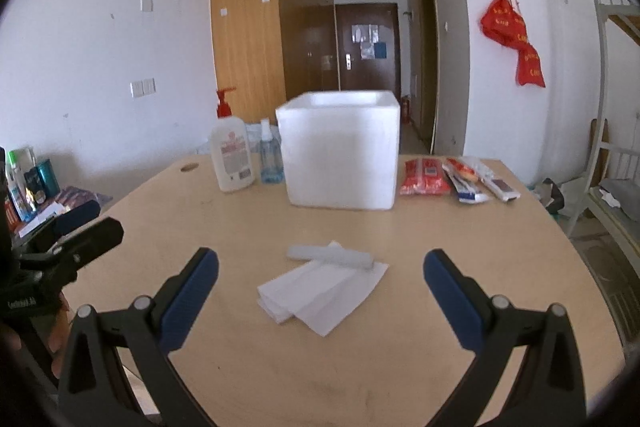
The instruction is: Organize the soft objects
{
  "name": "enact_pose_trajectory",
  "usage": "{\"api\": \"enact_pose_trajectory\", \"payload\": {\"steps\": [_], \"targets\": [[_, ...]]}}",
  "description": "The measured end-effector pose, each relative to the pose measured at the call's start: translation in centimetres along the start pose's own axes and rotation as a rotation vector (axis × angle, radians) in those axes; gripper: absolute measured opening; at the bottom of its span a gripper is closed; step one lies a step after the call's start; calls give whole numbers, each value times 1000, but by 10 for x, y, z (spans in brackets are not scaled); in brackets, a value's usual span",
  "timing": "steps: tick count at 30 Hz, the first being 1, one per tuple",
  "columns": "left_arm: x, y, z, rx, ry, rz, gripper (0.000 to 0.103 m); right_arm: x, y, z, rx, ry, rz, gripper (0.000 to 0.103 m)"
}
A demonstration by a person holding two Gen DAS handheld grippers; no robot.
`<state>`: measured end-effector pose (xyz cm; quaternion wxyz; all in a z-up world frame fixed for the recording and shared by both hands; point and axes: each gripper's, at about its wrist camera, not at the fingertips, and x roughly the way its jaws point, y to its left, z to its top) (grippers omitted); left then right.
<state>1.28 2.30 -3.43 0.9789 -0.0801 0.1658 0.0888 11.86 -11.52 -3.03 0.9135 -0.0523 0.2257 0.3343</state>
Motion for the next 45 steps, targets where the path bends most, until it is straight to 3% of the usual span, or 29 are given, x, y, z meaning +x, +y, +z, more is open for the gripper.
{"api": "enact_pose_trajectory", "payload": {"steps": [5,10,23,28,36,45], "targets": [[12,-9,-9,59,39,-30,103,12,-1,-2,-16,33,-3,103],[23,-10,-8,42,58,-101,103,25,-8,1,-7,61,-6,103],[67,-5,-10,26,150,-108,103,70,-15,8,-45,145,30,103],[82,-6,-9,17,170,-121,103,85,-24,11,-31,175,63,103],[115,-21,-15,6,272,-209,103,80,-60,11,55,172,57,103],[151,-47,-28,23,409,-240,86,80,-78,6,95,179,68,103]]}}
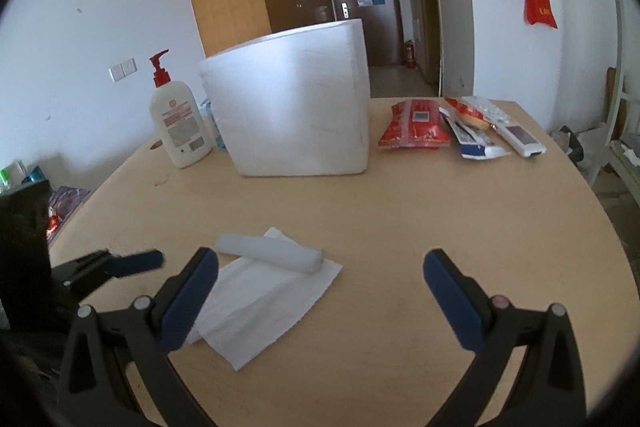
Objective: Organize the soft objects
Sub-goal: 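Lower the left tool onto the white tissue and close on it, then lift the white tissue with the left tool while the right tool approaches the foam roll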
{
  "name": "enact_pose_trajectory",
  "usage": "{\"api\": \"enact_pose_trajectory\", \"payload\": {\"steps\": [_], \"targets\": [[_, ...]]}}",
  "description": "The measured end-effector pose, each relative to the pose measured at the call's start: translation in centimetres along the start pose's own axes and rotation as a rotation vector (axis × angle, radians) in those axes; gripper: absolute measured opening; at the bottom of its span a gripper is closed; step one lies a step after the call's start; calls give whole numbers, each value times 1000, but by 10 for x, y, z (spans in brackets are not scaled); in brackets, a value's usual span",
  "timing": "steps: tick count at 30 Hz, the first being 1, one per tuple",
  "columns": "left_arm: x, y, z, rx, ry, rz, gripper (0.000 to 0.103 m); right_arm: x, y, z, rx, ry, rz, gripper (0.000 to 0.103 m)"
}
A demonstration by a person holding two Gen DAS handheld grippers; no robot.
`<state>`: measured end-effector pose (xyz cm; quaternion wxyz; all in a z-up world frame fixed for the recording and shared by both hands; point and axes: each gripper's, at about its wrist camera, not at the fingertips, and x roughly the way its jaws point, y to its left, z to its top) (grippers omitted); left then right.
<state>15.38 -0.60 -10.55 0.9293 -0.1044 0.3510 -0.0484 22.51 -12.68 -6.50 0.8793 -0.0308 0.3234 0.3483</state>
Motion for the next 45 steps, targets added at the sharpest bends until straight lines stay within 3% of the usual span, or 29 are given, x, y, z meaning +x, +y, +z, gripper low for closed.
{"api": "enact_pose_trajectory", "payload": {"steps": [15,23,25,29,37,45], "targets": [[29,-24,4,63,123,43,63,0,-8,-1,19,2,57,103],[33,-32,-1,142,136,163,50,-1,-9,0,17,3,62,103],[32,-31,0,141,133,171,45,0,-10,1,18,7,62,103],[31,-28,0,130,125,184,11,3,-10,1,18,14,51,103],[25,-25,-1,142,116,155,6,11,-2,4,-21,40,39,103],[-12,-5,3,126,55,142,6,24,19,5,-81,75,54,103]]}}
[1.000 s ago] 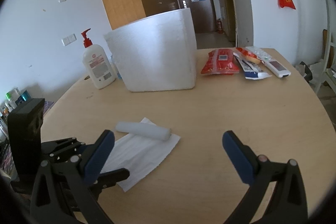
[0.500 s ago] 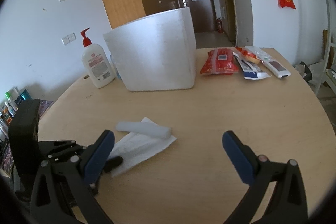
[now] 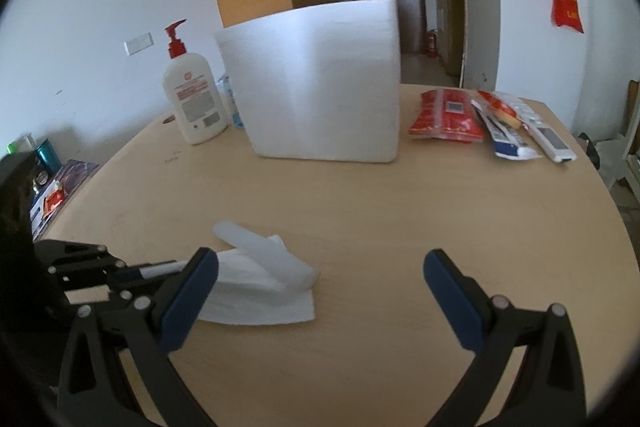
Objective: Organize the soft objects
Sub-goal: 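Lift the white tissue with the left tool while the right tool approaches the foam roll, then close the right tool on the foam roll and lift it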
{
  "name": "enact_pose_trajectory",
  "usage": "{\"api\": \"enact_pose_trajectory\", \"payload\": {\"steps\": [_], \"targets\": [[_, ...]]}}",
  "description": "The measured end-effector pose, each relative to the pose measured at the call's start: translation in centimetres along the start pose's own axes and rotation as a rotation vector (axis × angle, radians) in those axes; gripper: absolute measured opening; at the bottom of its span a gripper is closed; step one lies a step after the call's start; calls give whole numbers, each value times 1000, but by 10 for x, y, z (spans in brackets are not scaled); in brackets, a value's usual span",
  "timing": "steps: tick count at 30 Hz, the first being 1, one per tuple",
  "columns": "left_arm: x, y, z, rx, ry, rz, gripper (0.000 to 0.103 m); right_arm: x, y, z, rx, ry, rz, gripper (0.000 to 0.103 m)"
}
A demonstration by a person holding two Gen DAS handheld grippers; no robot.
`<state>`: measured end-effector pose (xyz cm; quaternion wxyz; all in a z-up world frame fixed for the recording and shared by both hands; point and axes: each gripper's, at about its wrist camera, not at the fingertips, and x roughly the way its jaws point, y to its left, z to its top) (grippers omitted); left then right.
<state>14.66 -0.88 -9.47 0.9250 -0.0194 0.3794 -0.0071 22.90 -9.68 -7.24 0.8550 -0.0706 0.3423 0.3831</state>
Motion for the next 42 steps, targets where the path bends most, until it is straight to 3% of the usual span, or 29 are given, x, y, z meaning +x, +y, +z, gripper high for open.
{"api": "enact_pose_trajectory", "payload": {"steps": [7,15,27,36,42], "targets": [[-28,20,-7,10,-20,-20,6,13,24,1,-72,36,26,103],[-52,29,-10,28,-81,-48,6,11,31,3,-54,24,44,103],[-77,76,-11,-81,-151,82,6,31,58,8,-125,61,61,103],[-78,99,-17,-154,-146,103,6,67,69,9,-192,151,112,103],[-77,99,-17,-163,-139,87,6,73,77,6,-234,195,109,89]]}}
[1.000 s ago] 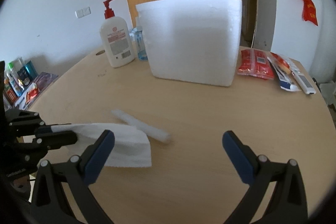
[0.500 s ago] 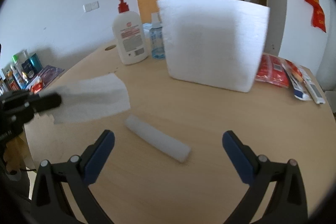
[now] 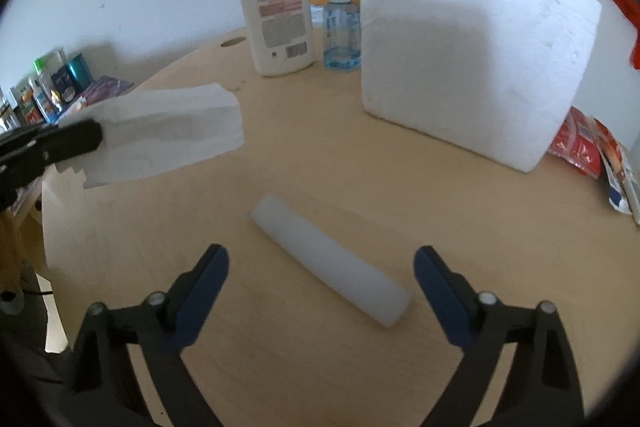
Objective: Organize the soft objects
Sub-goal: 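Close the right tool on the foam roll and lift it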
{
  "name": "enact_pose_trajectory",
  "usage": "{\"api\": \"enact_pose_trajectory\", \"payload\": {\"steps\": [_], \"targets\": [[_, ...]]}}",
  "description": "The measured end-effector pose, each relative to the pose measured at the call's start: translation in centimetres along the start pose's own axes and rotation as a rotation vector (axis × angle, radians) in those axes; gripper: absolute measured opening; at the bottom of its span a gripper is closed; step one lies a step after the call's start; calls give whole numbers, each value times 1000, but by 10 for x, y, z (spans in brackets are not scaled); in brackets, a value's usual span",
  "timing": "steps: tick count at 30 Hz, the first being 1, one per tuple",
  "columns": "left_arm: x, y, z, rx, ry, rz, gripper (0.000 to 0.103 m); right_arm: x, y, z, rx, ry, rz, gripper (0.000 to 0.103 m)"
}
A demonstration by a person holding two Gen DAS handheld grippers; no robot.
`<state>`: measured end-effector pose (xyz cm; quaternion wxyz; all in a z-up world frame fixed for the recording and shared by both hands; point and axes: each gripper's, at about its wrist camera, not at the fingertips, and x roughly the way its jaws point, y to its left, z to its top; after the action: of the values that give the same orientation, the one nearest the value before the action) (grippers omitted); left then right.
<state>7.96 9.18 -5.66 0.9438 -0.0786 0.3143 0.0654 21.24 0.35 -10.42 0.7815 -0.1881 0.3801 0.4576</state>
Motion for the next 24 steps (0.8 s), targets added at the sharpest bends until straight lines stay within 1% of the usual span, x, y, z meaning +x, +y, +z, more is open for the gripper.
{"api": "enact_pose_trajectory", "payload": {"steps": [1,2,5,9,10,12,14,16,18,24], "targets": [[1,-1,1,2,1,-3,6,2,1,0,-7,8,-6,84],[2,-1,1,3,1,-5,6,3,2,0,-11,16,-9,82],[4,-1,1,3,4,-13,6,8,2,-1,-21,47,-27,77],[4,1,0,-4,5,-20,6,10,2,0,-37,61,-50,71],[4,2,0,-8,6,-20,6,11,2,-1,-46,65,-68,68],[3,1,-1,-8,6,-24,6,10,4,0,-51,74,-69,61],[3,1,-1,-8,6,-24,6,8,4,-1,-53,89,-83,49],[2,1,-1,-12,4,-34,6,6,4,-1,-53,103,-91,46],[1,-1,-2,-6,2,-39,6,4,0,-1,-21,114,-90,40],[-5,-3,-4,-6,-9,-51,6,1,9,-5,-48,93,-130,38]]}}
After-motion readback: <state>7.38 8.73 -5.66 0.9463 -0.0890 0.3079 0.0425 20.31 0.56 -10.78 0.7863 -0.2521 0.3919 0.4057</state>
